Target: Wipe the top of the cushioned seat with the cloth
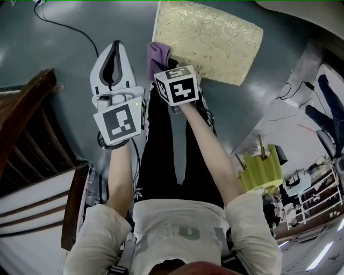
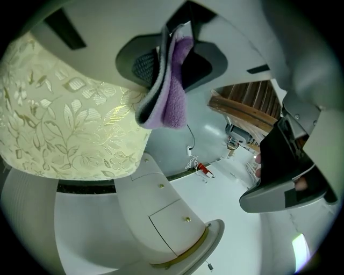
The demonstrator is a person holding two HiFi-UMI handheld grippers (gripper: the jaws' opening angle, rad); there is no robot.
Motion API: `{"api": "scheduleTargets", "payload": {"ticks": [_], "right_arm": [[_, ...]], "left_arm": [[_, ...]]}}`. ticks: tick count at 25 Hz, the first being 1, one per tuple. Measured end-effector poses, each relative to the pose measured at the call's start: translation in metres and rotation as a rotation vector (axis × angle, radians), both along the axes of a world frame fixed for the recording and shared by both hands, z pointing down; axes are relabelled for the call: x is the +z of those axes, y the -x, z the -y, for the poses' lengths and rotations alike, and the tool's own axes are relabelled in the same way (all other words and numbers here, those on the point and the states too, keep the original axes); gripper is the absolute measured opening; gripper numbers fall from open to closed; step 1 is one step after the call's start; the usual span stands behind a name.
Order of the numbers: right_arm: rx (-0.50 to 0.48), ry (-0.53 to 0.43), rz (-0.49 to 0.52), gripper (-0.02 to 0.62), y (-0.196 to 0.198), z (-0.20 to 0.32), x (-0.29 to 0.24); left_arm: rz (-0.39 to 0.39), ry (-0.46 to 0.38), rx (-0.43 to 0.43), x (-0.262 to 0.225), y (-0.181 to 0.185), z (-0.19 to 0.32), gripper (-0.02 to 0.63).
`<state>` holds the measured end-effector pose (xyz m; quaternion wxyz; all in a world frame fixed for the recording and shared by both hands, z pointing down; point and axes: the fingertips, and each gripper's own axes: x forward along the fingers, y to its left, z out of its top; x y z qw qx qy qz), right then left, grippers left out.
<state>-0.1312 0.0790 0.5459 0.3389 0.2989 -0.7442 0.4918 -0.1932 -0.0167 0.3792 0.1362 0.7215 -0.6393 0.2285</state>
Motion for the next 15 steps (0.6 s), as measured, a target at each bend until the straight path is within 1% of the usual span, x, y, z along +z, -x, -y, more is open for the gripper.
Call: {"api": "scheduleTargets", "payload": {"ticks": [2, 5, 10, 15], "right_arm": [[-0.004, -0.003, 0.002, 0.092, -0.005, 0.004, -0.004], [-0.012, -0.006, 0.001, 0.092, -0.015, -0.005, -0.001], [-0.029, -0.017, -0.027, 0.092, -0.04, -0.013, -0.003], [0.005, -0.008, -0.054, 0.092, -0.075, -0.018, -0.001]], "left_arm": [[-0.004, -0.005, 0.003, -0.005, -0.005, 0.006, 0.006], [-0.001, -0.01, 0.016, -0.004, -0.007, 0.0, 0.006], [-0.009, -0.027, 0.051, -0.009, -0.022, -0.002, 0.006], [-0.015, -0.033, 0.094, -0.013, -0.045, 0.002, 0.006]]}}
